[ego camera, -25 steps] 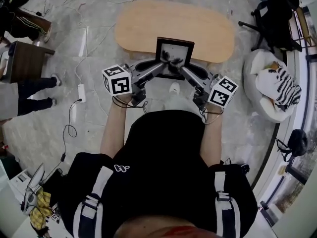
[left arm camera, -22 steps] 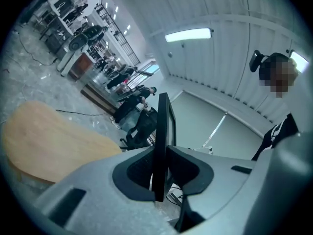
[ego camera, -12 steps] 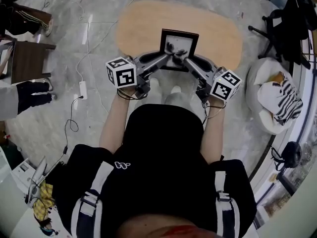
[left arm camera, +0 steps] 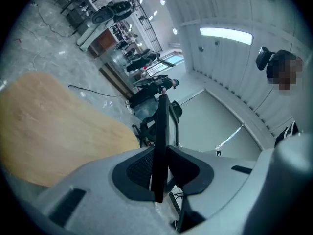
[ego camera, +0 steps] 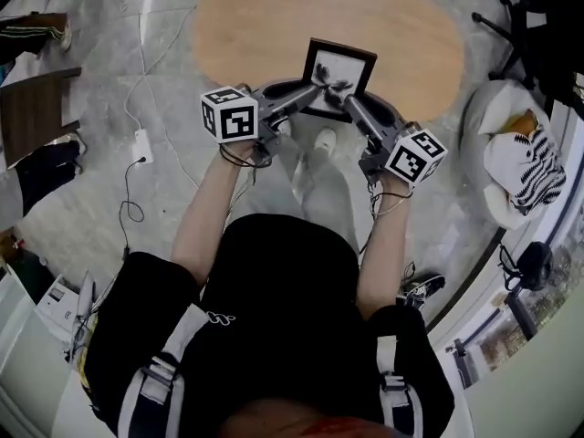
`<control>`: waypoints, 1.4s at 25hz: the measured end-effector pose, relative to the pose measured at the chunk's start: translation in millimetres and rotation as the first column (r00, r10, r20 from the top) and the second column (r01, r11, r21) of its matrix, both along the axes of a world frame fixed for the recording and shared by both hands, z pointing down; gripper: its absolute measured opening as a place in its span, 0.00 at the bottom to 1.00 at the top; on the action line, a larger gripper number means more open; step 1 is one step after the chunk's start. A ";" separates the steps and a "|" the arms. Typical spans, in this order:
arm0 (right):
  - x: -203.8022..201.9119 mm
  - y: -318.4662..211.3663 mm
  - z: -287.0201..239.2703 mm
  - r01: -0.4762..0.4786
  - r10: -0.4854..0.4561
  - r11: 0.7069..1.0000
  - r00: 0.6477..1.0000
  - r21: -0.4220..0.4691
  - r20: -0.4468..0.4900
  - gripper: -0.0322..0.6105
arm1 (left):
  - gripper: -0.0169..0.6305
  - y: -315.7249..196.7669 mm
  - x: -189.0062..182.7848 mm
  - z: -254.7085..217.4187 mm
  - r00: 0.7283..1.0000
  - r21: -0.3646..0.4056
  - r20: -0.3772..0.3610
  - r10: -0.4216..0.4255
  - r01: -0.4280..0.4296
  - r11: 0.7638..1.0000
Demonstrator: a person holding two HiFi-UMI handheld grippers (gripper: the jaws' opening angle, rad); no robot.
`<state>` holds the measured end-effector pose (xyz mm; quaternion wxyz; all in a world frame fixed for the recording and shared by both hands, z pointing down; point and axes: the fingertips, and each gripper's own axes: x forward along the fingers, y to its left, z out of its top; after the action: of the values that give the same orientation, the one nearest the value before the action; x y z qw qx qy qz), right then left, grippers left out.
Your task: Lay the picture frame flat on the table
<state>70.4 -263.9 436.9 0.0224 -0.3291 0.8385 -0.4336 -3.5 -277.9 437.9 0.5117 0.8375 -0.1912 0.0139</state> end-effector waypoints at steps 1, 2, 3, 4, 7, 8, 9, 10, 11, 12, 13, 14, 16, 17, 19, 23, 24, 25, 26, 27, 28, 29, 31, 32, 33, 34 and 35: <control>2.2 -2.3 12.7 -0.010 0.010 1.000 1.000 -0.014 -0.002 0.17 | 0.14 -2.8 2.1 13.0 1.000 -0.014 0.004 0.003 -0.003 1.000; 4.8 -4.1 25.5 -0.020 0.020 0.999 1.000 -0.029 -0.003 0.17 | 0.14 -4.9 4.6 25.9 1.000 -0.028 0.009 0.006 -0.006 1.000; 7.4 -6.1 38.3 -0.029 0.029 0.999 1.000 -0.044 -0.003 0.17 | 0.15 -7.2 7.0 38.4 1.000 -0.040 0.018 0.007 -0.007 0.999; 9.9 -8.5 51.2 -0.035 0.035 0.998 0.999 -0.058 -0.001 0.17 | 0.15 -9.8 9.4 50.6 1.000 -0.047 0.029 0.006 -0.005 0.999; 19.8 -11.8 91.1 -0.044 0.043 0.994 0.999 -0.095 -0.007 0.17 | 0.15 -14.2 19.3 89.9 0.999 -0.071 0.054 0.006 -0.002 0.997; 23.6 -12.5 105.1 -0.046 0.045 0.993 0.999 -0.106 -0.013 0.17 | 0.15 -14.9 22.8 104.2 0.998 -0.084 0.055 0.008 -0.003 0.996; 26.7 -14.0 119.4 -0.050 0.048 0.992 0.999 -0.116 -0.017 0.17 | 0.15 -16.2 25.7 118.6 0.998 -0.096 0.057 0.010 -0.005 0.995; 29.1 -16.1 134.0 -0.056 0.054 0.991 0.998 -0.123 -0.017 0.17 | 0.15 -18.2 28.1 133.2 0.998 -0.105 0.061 0.013 -0.007 0.994; 31.7 -18.2 148.9 -0.064 0.062 0.989 0.998 -0.130 -0.016 0.17 | 0.15 -20.6 30.6 147.9 0.998 -0.110 0.068 0.018 -0.010 0.994; 35.2 -20.0 164.0 -0.075 0.074 0.987 0.997 -0.138 -0.017 0.17 | 0.15 -23.0 34.1 162.4 0.997 -0.113 0.075 0.023 -0.015 0.993; 39.7 -21.1 178.8 -0.089 0.087 0.985 0.996 -0.149 -0.020 0.17 | 0.15 -24.8 38.5 176.7 0.996 -0.117 0.082 0.029 -0.020 0.993; 44.0 -21.3 193.3 -0.102 0.100 0.981 0.995 -0.162 -0.025 0.17 | 0.15 -25.5 42.9 190.5 0.996 -0.124 0.088 0.035 -0.024 0.992; 47.3 -20.2 221.7 -0.128 0.125 0.972 0.992 -0.198 -0.026 0.17 | 0.15 -25.2 46.7 218.1 0.994 -0.146 0.103 0.046 -0.030 0.989; 47.1 -18.5 235.3 -0.138 0.136 0.966 0.990 -0.220 -0.023 0.17 | 0.15 -24.2 46.8 231.7 0.992 -0.161 0.112 0.052 -0.033 0.986; 49.6 -12.1 259.9 -0.148 0.146 0.954 0.989 -0.262 -0.029 0.17 | 0.15 -19.0 49.3 256.9 0.991 -0.193 0.121 0.063 -0.039 0.980; 56.6 -14.0 298.1 -0.164 0.152 0.943 0.986 -0.291 -0.061 0.17 | 0.16 -19.1 54.7 296.4 0.990 -0.227 0.133 0.051 -0.020 0.974; 57.7 -13.0 306.4 -0.174 0.160 0.938 0.985 -0.301 -0.070 0.17 | 0.16 -18.1 55.2 305.6 0.988 -0.239 0.143 0.049 -0.014 0.971; 59.5 -12.4 314.4 -0.185 0.168 0.932 0.982 -0.312 -0.080 0.17 | 0.16 -17.5 55.9 314.9 0.987 -0.253 0.156 0.050 -0.009 0.967; 61.8 -13.4 321.8 -0.196 0.176 0.927 0.980 -0.321 -0.092 0.17 | 0.16 -18.6 56.9 323.8 0.984 -0.265 0.171 0.054 -0.006 0.964; 63.8 -15.7 328.2 -0.207 0.183 0.922 0.978 -0.328 -0.102 0.17 | 0.17 -21.3 58.2 331.2 0.981 -0.273 0.187 0.058 -0.004 0.962; 65.5 -18.3 333.9 -0.217 0.190 0.917 0.975 -0.334 -0.110 0.17 | 0.17 -24.6 60.1 336.5 0.978 -0.277 0.199 0.060 -0.003 0.961; 66.8 -20.6 339.1 -0.228 0.199 0.913 0.973 -0.340 -0.117 0.17 | 0.17 -27.7 62.1 340.6 0.977 -0.279 0.207 0.060 0.000 0.960; 69.6 -24.8 348.6 -0.252 0.224 0.901 0.967 -0.353 -0.120 0.17 | 0.18 -34.1 64.9 348.4 0.971 -0.265 0.232 0.050 0.014 0.964; 71.2 -26.9 352.3 -0.266 0.240 0.895 0.964 -0.357 -0.116 0.17 | 0.19 -37.3 66.0 351.4 0.967 -0.244 0.250 0.040 0.023 0.970; 72.6 -28.6 355.2 -0.281 0.258 0.890 0.960 -0.359 -0.112 0.17 | 0.19 -40.0 66.6 353.7 0.962 -0.217 0.270 0.032 0.029 0.976; 73.8 -29.4 357.9 -0.296 0.275 0.884 0.955 -0.362 -0.112 0.17 | 0.20 -41.6 65.7 355.6 0.956 -0.192 0.291 0.024 0.034 0.981; 74.8 -29.1 360.8 -0.311 0.288 0.877 0.951 -0.366 -0.116 0.17 | 0.20 -42.1 62.8 357.3 0.950 -0.172 0.311 0.016 0.040 0.984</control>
<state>145.2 -293.0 797.7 0.0007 -0.4652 0.6778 -0.5693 59.3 -320.0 795.2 0.5474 0.7750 -0.2726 0.1593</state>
